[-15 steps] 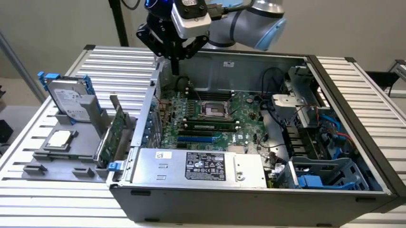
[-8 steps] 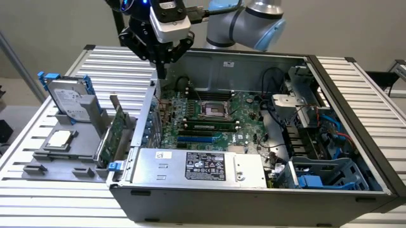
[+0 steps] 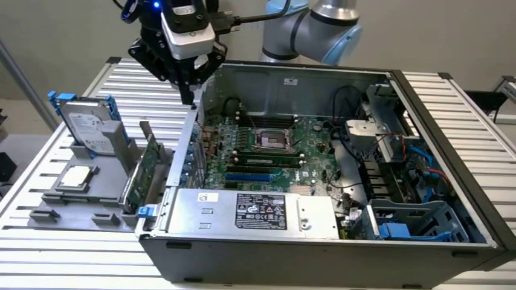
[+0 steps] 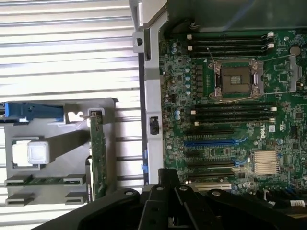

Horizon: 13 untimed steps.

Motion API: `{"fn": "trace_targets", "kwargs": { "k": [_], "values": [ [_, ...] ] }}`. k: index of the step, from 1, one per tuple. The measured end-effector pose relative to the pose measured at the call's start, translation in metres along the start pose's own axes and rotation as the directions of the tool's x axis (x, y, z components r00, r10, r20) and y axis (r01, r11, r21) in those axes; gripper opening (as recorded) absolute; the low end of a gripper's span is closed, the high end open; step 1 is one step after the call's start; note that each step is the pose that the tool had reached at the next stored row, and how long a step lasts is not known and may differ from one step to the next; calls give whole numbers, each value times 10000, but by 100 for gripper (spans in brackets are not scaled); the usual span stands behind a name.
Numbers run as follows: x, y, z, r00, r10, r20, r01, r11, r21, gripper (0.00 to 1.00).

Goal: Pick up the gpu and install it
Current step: 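Reach for the gpu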

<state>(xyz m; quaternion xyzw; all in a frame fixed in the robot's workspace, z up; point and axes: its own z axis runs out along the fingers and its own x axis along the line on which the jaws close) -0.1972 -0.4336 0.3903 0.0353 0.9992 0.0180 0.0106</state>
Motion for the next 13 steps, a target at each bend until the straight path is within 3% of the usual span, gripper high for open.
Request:
{"fn": "trace_targets", "kwargs": {
  "k": [13],
  "values": [
    [503,-136,27,10000,-2,8,2,9999,122,11]
  ]
}}
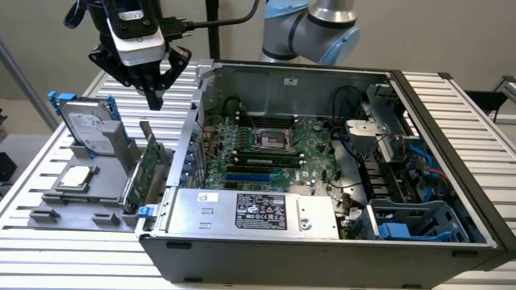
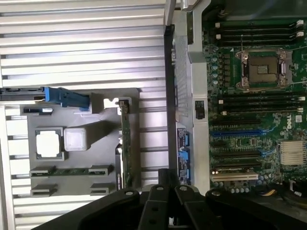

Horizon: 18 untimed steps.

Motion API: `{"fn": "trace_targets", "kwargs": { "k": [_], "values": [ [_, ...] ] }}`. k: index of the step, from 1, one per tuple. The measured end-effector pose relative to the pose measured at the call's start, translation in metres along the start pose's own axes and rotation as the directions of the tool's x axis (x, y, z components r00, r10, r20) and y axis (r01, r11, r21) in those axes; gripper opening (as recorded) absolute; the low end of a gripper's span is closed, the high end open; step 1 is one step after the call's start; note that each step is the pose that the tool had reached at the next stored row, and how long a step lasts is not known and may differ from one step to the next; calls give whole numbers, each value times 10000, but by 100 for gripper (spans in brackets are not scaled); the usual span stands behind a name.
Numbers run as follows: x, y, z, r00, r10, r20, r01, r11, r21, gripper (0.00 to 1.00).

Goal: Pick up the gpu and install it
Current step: 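Reach for the gpu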

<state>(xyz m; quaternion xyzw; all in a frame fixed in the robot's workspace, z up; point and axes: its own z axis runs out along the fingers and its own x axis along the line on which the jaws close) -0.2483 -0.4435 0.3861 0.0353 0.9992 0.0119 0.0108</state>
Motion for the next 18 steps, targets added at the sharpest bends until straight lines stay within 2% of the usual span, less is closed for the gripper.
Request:
{"fn": "trace_targets", "kwargs": {
  "k": [13,14,18],
  "values": [
    [587,-58,114,10000,-3,7,3,10000,89,11],
    [589,-58,114,10000,-3,9,3,9999,106,11],
    [590,-58,114,10000,-3,8,3,9999,107,11]
  ]
}}
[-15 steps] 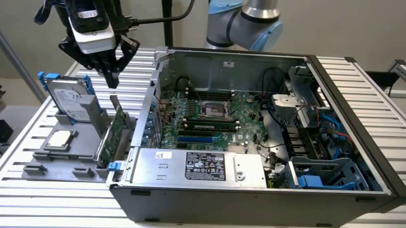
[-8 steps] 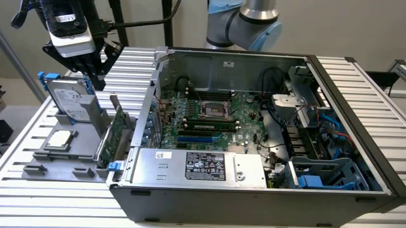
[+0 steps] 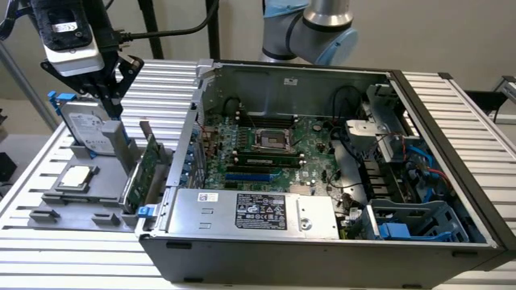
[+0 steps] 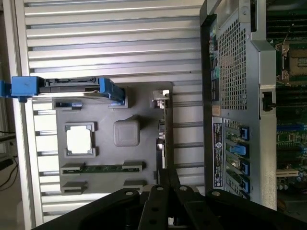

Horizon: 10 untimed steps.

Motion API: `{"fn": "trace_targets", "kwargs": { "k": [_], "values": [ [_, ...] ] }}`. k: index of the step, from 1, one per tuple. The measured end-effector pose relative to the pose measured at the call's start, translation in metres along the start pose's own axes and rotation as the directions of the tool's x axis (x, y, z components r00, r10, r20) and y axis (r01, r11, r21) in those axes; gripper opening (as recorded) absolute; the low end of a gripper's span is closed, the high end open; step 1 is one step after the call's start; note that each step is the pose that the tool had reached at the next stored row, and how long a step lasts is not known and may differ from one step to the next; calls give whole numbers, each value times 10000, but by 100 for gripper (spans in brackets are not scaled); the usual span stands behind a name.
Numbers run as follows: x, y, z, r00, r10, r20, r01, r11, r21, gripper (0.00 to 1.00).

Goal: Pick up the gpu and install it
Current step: 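Pick up the gpu and move the gpu toward the slot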

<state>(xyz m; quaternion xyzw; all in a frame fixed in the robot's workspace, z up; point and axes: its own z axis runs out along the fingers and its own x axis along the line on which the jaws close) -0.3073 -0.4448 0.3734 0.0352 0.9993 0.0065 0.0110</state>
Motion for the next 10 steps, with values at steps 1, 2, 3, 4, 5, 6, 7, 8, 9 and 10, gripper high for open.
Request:
{"fn": "trace_targets", "kwargs": {
  "k": [1,2,3,4,5,6,7,8,9,10],
  "values": [
    [0,0,0,10000,0,0,0,10000,0,11],
    [0,0,0,10000,0,0,0,10000,0,11],
    [0,0,0,10000,0,0,0,10000,0,11],
    [0,0,0,10000,0,0,0,10000,0,11],
    [0,0,0,10000,0,0,0,10000,0,11],
    [0,0,0,10000,0,0,0,10000,0,11],
    [0,0,0,10000,0,0,0,10000,0,11],
    [0,0,0,10000,0,0,0,10000,0,11],
    [0,0,0,10000,0,0,0,10000,1,11],
    [0,0,0,10000,0,0,0,10000,0,11]
  ]
}}
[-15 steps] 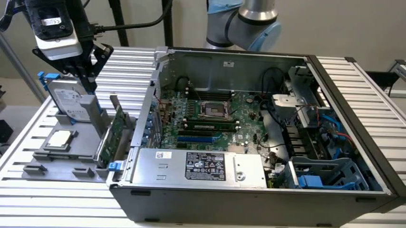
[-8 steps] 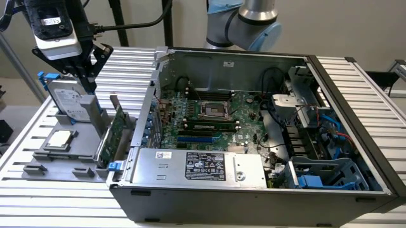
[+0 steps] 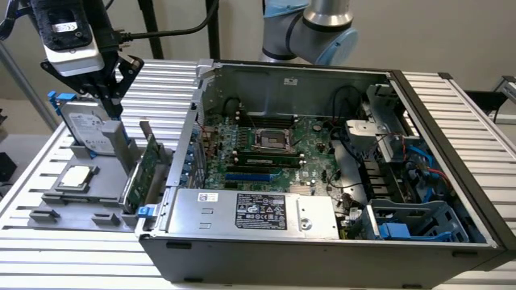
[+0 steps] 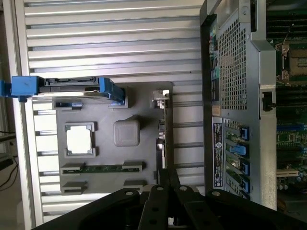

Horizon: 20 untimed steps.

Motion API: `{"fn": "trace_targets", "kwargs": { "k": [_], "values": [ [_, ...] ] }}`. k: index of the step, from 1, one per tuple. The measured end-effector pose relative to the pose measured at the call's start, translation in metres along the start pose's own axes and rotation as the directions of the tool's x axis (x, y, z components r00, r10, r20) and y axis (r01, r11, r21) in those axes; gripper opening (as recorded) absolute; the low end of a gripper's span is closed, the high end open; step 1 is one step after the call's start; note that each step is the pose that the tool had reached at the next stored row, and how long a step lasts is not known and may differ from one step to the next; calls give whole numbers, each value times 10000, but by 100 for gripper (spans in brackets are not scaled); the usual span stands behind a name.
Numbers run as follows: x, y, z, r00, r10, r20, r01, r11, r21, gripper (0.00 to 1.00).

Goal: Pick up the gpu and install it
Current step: 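Pick up the gpu and move the gpu toward the slot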

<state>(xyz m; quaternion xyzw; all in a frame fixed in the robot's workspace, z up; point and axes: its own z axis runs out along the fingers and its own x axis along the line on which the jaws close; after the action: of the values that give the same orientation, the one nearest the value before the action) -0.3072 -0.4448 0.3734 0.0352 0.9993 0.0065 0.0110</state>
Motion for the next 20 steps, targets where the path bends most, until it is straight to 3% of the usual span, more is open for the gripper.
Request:
{"fn": "trace_targets", "kwargs": {
  "k": [2,4,7,11,20],
  "values": [
    [0,0,0,10000,0,0,0,10000,0,12],
    [0,0,0,10000,0,0,0,10000,0,24],
    [0,0,0,10000,-1,0,1,10000,0,30],
    [4,-1,4,10000,0,1,0,10000,21,48],
    [28,-10,158,10000,0,13,0,10000,28,48]
  ]
}}
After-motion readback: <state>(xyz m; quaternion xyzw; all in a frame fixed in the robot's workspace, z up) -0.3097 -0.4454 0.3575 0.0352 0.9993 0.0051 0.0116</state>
